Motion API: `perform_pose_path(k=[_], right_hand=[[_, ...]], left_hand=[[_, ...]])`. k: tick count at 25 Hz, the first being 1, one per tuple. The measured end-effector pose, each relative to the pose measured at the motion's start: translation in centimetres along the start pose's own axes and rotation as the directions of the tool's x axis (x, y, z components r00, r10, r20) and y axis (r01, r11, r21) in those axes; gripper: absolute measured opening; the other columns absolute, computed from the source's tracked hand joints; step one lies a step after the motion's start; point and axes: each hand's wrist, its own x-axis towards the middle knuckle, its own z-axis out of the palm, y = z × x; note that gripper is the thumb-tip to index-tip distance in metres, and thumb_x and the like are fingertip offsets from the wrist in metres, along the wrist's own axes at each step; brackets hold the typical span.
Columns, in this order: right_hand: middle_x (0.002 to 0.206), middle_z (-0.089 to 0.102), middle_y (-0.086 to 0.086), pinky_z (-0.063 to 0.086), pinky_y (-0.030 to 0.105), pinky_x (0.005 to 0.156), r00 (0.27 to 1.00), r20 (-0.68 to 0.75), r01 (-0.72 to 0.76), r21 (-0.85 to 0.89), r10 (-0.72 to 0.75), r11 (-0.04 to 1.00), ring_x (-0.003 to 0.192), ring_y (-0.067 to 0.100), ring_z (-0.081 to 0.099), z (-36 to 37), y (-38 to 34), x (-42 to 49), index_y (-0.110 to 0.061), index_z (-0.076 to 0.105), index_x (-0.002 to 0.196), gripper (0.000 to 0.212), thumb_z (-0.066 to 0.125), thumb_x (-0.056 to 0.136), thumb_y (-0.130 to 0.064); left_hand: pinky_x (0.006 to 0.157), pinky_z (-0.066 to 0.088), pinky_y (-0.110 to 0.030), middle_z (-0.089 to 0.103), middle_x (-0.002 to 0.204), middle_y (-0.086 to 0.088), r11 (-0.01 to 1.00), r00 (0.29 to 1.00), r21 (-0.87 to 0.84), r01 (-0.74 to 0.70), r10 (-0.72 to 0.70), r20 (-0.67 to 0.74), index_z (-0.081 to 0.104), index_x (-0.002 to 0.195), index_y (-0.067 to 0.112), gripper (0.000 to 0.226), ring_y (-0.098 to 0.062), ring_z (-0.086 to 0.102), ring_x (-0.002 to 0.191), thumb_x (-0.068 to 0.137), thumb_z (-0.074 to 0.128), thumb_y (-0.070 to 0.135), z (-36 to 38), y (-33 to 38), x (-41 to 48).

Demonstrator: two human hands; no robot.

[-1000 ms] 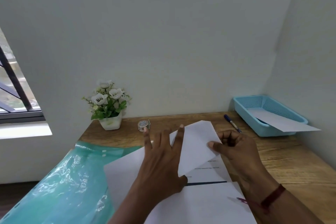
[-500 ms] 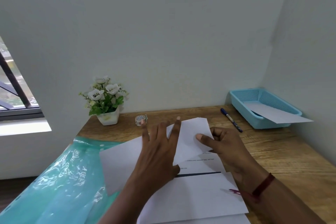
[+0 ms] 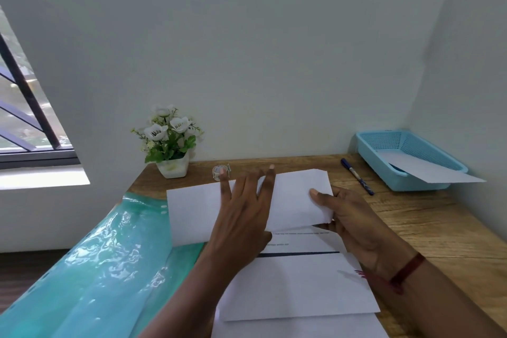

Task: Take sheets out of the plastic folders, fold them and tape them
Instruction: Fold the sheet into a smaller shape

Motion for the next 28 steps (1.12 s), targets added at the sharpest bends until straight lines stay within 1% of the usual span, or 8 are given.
perform_pose_path(k=[6,11,13,15,17,19,24,28], right_hand=[[0.113,0.070,0.014,0.055,0.044,0.087,0.999,-0.002,-0.039,0.108,0.039,0.993,0.108,0.031,0.064,-0.6,0.0,0.5,-0.004,0.067,0.109,0.027,0.068,0.084,-0.015],[0.100,0.075,0.009,0.055,0.043,0.083,0.986,-0.102,0.142,0.073,-0.134,0.987,0.095,0.023,0.068,-0.4,-0.7,-0.1,-0.008,0.070,0.097,0.033,0.071,0.074,-0.032],[0.083,0.076,0.004,0.054,0.035,0.079,0.939,-0.198,0.248,-0.172,-0.280,0.953,0.084,0.016,0.069,-1.3,-1.5,-0.5,-0.008,0.071,0.087,0.023,0.070,0.082,-0.030],[0.075,0.074,-0.007,0.051,0.022,0.073,0.908,-0.066,0.309,-0.562,-0.414,0.768,0.077,0.003,0.067,-2.3,-1.9,-0.7,-0.015,0.072,0.074,0.015,0.069,0.087,-0.021],[0.077,0.073,-0.014,0.044,0.014,0.068,0.927,0.202,0.356,-0.742,-0.316,0.568,0.076,-0.003,0.064,-2.2,-1.5,-1.2,-0.024,0.072,0.071,0.013,0.073,0.084,-0.021],[0.086,0.071,-0.017,0.045,0.016,0.070,0.900,0.412,0.431,-0.796,-0.142,0.426,0.083,-0.005,0.062,-1.3,-0.6,-1.7,-0.031,0.072,0.081,0.009,0.078,0.077,-0.036],[0.110,0.048,-0.026,0.042,0.024,0.089,0.774,0.631,0.632,-0.775,-0.044,0.011,0.102,-0.004,0.045,0.4,1.2,-2.4,-0.041,0.050,0.125,0.082,0.062,0.057,-0.084],[0.101,0.037,-0.029,0.032,0.018,0.084,0.757,0.653,0.653,-0.757,0.022,-0.001,0.094,-0.005,0.036,0.7,1.7,-2.7,-0.043,0.041,0.133,0.084,0.067,0.061,-0.078]], left_hand=[[0.112,0.017,-0.069,0.049,0.127,-0.006,1.000,1.000,0.024,-0.002,0.002,-0.013,0.037,0.145,0.007,0.113,-0.026,0.046,0.120,0.046,0.082,0.037,0.1,-1.5,0.0],[0.116,0.005,-0.066,0.052,0.126,-0.002,0.998,0.999,-0.041,0.050,-0.050,0.003,0.045,0.136,0.017,0.094,-0.024,0.048,0.122,0.052,0.083,0.036,-0.5,-2.9,0.0],[0.116,-0.003,-0.064,0.047,0.133,0.002,0.989,0.992,-0.101,0.109,-0.102,0.074,0.040,0.139,0.023,0.092,-0.021,0.041,0.130,0.058,0.082,0.037,-1.1,-4.4,-0.1],[0.117,-0.009,-0.061,0.039,0.142,0.004,0.967,0.976,-0.192,0.167,-0.135,0.171,0.032,0.144,0.027,0.095,-0.018,0.031,0.137,0.063,0.081,0.040,-1.5,-6.0,-0.3],[0.118,-0.007,-0.058,0.036,0.146,0.006,0.937,0.958,-0.274,0.216,-0.149,0.246,0.027,0.146,0.030,0.100,-0.018,0.027,0.140,0.063,0.082,0.043,-1.8,-7.2,-0.5],[0.120,-0.003,-0.056,0.038,0.143,0.007,0.906,0.951,-0.344,0.247,-0.158,0.266,0.027,0.145,0.032,0.102,-0.018,0.028,0.138,0.060,0.084,0.043,-1.9,-8.1,-0.7],[0.120,0.009,-0.055,0.039,0.130,0.012,0.866,0.951,-0.423,0.266,-0.163,0.264,0.028,0.137,0.035,0.099,-0.012,0.030,0.129,0.056,0.085,0.028,-1.5,-9.3,-1.0],[0.117,0.018,-0.059,0.039,0.129,0.010,0.838,0.953,-0.469,0.280,-0.183,0.242,0.029,0.133,0.035,0.094,-0.014,0.031,0.128,0.058,0.084,0.023,-1.5,-9.4,-1.0]])
